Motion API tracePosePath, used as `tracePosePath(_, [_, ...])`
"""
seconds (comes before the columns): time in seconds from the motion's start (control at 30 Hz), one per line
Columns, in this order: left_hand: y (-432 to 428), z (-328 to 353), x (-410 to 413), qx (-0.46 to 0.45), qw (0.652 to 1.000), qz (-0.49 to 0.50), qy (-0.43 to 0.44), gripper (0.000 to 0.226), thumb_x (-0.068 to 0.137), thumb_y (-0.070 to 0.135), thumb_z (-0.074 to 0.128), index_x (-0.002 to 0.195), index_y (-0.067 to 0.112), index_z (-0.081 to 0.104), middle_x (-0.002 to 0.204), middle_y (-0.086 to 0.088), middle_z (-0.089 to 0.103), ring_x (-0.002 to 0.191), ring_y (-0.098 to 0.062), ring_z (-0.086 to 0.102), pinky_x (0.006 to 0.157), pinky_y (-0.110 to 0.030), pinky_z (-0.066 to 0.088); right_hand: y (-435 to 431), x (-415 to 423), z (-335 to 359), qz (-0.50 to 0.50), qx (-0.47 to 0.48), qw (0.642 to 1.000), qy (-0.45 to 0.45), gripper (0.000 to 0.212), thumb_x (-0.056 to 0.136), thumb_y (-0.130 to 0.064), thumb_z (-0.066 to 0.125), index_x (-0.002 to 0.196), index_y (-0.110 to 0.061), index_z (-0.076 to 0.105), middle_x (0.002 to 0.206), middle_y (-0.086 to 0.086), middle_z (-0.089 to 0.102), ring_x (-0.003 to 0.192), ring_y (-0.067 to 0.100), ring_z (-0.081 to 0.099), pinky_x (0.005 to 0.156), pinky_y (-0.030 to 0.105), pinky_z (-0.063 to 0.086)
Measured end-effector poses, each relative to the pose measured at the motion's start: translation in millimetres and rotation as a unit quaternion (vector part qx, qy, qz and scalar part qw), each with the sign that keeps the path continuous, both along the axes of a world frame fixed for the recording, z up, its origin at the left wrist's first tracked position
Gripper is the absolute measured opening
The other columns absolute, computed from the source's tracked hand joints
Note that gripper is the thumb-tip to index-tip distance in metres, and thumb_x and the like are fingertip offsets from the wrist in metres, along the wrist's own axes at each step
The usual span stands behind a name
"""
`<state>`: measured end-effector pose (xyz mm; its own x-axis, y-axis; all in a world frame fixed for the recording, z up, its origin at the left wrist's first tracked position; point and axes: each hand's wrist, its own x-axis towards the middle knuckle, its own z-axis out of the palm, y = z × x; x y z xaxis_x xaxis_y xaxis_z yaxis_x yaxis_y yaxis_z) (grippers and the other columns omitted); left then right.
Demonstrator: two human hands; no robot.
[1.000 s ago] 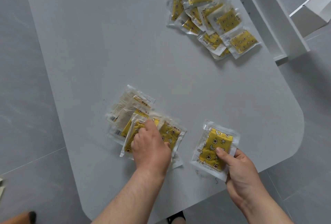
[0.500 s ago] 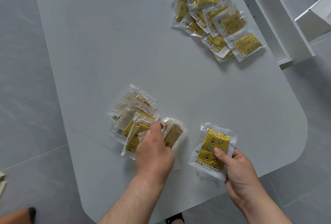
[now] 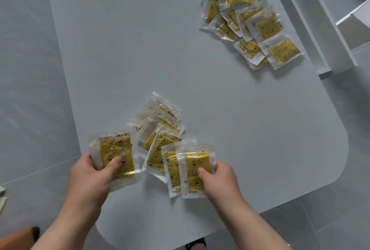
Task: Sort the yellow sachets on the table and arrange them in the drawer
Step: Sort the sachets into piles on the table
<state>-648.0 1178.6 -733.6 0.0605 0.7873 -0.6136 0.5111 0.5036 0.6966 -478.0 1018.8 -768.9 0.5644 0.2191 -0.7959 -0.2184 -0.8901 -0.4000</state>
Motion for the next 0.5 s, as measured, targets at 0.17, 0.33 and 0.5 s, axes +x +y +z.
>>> tracePosePath(0.17, [-2, 0, -15, -0.002, 1.0, 0.026, -0.013, 0.015, 0.084, 0.0, 0.068, 0.093, 0.01, 0.064, 0.087, -0.008, 0.07, 0.075, -0.022, 0.065, 0.066, -0.028, 0.048, 29, -30, 16, 0.14, -0.09, 0.981, -0.102, 0.023, 0.091, -0.038, 0.058, 0.104, -0.019, 0.054, 0.125, 0.001, 0.039, 0.119, 0.023, 0.036, 0.101, 0.028, 0.035])
tracePosePath(0.33, [-1, -2, -29, -0.019, 0.999, 0.033, -0.024, 0.017, 0.083, -0.001, 0.068, 0.096, 0.01, 0.065, 0.09, -0.009, 0.071, 0.08, -0.026, 0.067, 0.072, -0.031, 0.049, 40, -46, 17, 0.088, -0.057, 0.989, -0.107, 0.039, 0.087, -0.035, 0.066, 0.108, -0.026, 0.035, 0.111, -0.005, 0.04, 0.106, 0.018, 0.05, 0.089, 0.03, 0.048])
tracePosePath(0.5, [4, 1, -42, -0.029, 0.998, 0.04, -0.039, 0.019, 0.082, -0.002, 0.069, 0.089, 0.015, 0.064, 0.089, -0.009, 0.071, 0.08, -0.027, 0.067, 0.074, -0.033, 0.049, 38, -46, 11, -0.06, -0.003, 0.997, -0.043, 0.042, 0.079, -0.024, 0.076, 0.104, -0.025, 0.042, 0.09, -0.01, 0.056, 0.077, 0.007, 0.056, 0.054, 0.016, 0.043])
